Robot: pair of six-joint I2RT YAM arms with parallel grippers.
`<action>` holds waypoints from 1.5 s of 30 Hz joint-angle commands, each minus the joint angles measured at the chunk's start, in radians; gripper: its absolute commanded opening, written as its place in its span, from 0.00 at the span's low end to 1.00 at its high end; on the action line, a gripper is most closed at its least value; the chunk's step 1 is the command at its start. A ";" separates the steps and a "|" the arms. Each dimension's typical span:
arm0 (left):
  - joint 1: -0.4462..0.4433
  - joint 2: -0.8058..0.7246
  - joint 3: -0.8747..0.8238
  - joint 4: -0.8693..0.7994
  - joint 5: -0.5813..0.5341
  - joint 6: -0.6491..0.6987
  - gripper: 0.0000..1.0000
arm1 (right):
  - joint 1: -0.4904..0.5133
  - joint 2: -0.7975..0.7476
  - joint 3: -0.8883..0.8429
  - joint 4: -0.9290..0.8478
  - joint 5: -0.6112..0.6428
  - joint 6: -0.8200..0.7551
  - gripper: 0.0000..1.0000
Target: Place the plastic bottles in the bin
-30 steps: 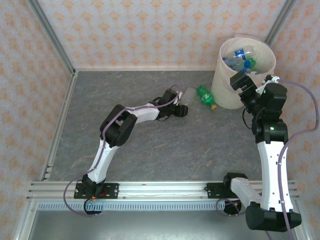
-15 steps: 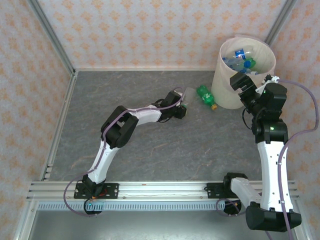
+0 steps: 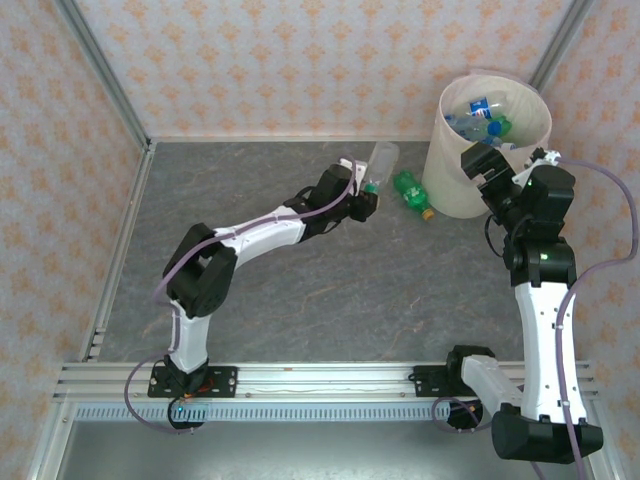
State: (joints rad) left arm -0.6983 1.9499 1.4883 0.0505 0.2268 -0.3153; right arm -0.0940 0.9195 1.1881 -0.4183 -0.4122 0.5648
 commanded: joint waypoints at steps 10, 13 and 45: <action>-0.093 -0.189 -0.002 -0.007 -0.004 0.081 0.20 | 0.066 0.086 0.045 0.097 -0.181 -0.129 0.88; -0.118 -0.227 -0.010 -0.029 -0.018 0.104 0.21 | 0.071 0.139 0.073 0.078 -0.254 -0.142 0.84; -0.230 -0.330 -0.021 -0.115 -0.072 0.161 0.20 | 0.125 0.257 0.099 0.087 -0.460 -0.180 0.78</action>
State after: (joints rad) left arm -0.9104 1.6554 1.4513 -0.0628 0.1379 -0.1806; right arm 0.0170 1.1820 1.2800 -0.3588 -0.8448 0.3916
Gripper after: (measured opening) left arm 0.310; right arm 0.777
